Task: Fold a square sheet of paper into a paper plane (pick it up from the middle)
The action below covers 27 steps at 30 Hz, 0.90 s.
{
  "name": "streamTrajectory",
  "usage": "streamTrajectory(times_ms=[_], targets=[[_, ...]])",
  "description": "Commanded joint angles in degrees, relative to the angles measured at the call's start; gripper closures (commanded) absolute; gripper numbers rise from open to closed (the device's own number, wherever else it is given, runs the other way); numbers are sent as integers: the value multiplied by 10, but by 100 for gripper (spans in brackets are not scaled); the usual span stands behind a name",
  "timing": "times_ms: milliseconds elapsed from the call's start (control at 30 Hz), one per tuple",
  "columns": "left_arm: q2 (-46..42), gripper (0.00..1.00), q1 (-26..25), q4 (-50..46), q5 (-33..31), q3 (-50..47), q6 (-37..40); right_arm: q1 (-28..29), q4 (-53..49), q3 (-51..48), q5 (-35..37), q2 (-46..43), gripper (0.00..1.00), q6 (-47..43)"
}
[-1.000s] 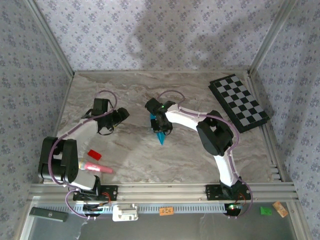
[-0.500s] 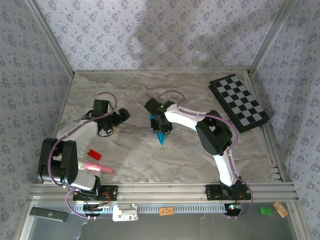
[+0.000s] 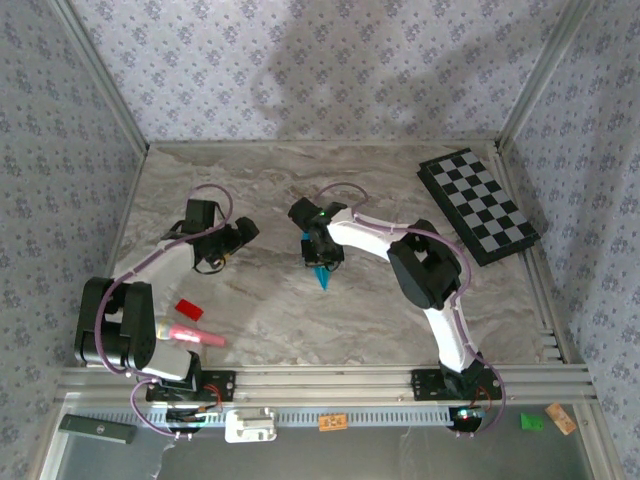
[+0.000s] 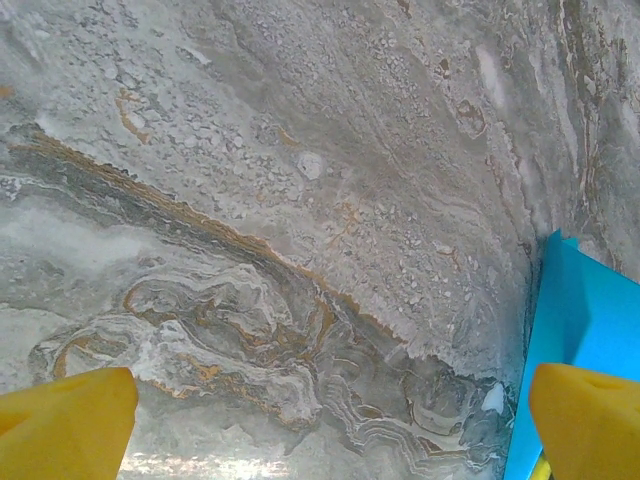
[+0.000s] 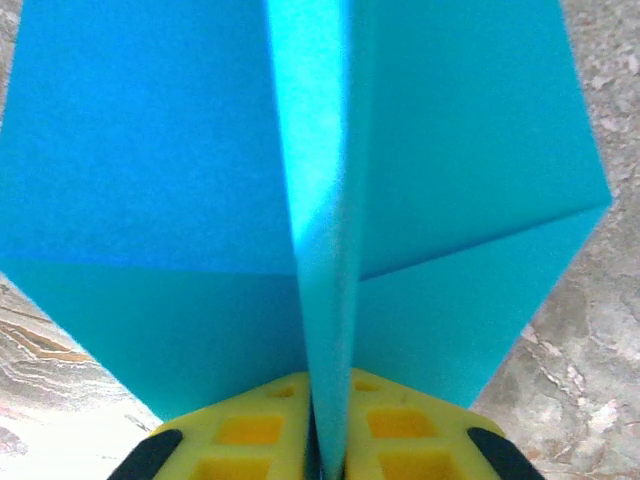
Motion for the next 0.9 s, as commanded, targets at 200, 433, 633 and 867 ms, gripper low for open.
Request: streamTrajectory(times_ms=[200, 433, 633, 867], targets=[[-17, 0, 12, -15, -4, 8, 11, -55, -9, 73, 49, -8, 92, -73], [-16, 0, 13, -24, -4, 14, 13, -107, -33, 188, 30, 79, 93, -132], [-14, 0, 13, -26, -2, 16, 11, -133, -52, 257, 32, 129, 91, -145], [-7, 0, 13, -23, 5, 15, 9, -145, -61, 285, 27, 162, 89, -162]])
